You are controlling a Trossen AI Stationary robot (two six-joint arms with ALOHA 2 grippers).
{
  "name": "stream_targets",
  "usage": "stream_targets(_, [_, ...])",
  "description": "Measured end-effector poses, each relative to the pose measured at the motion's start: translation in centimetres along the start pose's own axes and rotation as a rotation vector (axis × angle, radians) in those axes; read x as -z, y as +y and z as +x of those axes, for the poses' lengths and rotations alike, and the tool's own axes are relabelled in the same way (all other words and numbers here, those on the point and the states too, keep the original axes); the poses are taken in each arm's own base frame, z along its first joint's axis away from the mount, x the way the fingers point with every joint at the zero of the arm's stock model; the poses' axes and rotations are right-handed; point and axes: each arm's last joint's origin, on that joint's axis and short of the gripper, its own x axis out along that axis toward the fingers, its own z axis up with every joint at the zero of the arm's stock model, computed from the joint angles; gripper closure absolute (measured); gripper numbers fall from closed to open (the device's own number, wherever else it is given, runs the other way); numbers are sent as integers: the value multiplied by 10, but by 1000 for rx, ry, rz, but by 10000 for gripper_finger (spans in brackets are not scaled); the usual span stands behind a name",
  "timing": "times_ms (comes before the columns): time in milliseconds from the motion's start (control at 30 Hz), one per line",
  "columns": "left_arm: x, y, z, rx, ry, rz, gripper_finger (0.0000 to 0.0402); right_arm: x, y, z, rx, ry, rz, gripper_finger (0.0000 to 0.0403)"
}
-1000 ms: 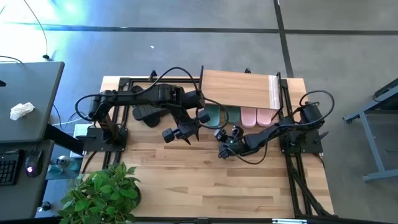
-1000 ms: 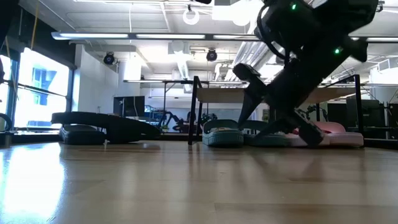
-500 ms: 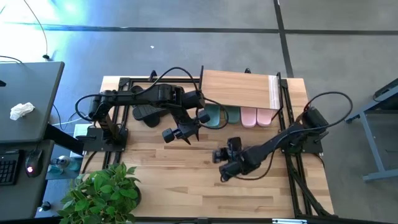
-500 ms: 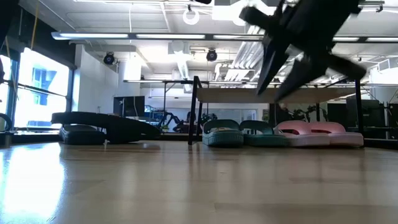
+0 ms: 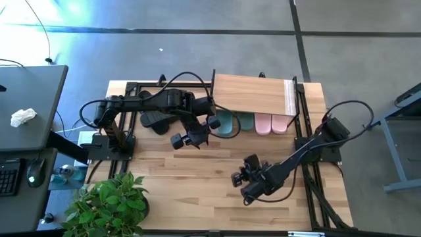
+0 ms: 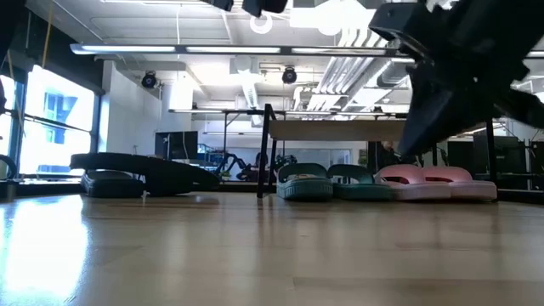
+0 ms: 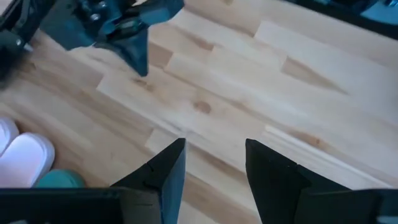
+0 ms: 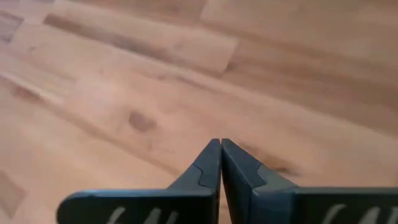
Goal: Pick and place slides into the shelf
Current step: Put the green slide under the shelf
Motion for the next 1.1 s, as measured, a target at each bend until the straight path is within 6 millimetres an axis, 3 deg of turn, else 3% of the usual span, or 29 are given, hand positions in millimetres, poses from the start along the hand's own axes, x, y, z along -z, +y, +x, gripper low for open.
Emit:
stream_targets(167, [2, -2, 0, 12, 30, -11, 250, 9, -11, 14, -55, 17, 22, 402])
stream_targets(367, [10, -5, 12, 56, 53, -36, 250, 2, -18, 34, -45, -8, -18, 403])
stream_targets(667, [15, -4, 23, 43, 48, -75, 250, -34, -26, 69, -23, -105, -39, 403])
stream_targets(933, [14, -1, 23, 22, 36, -69, 250, -77, -19, 94, -70, -139, -81, 403])
stream_targets(1100, [14, -1, 23, 18, 34, -67, 250, -93, -17, 110, -103, -152, -68, 403])
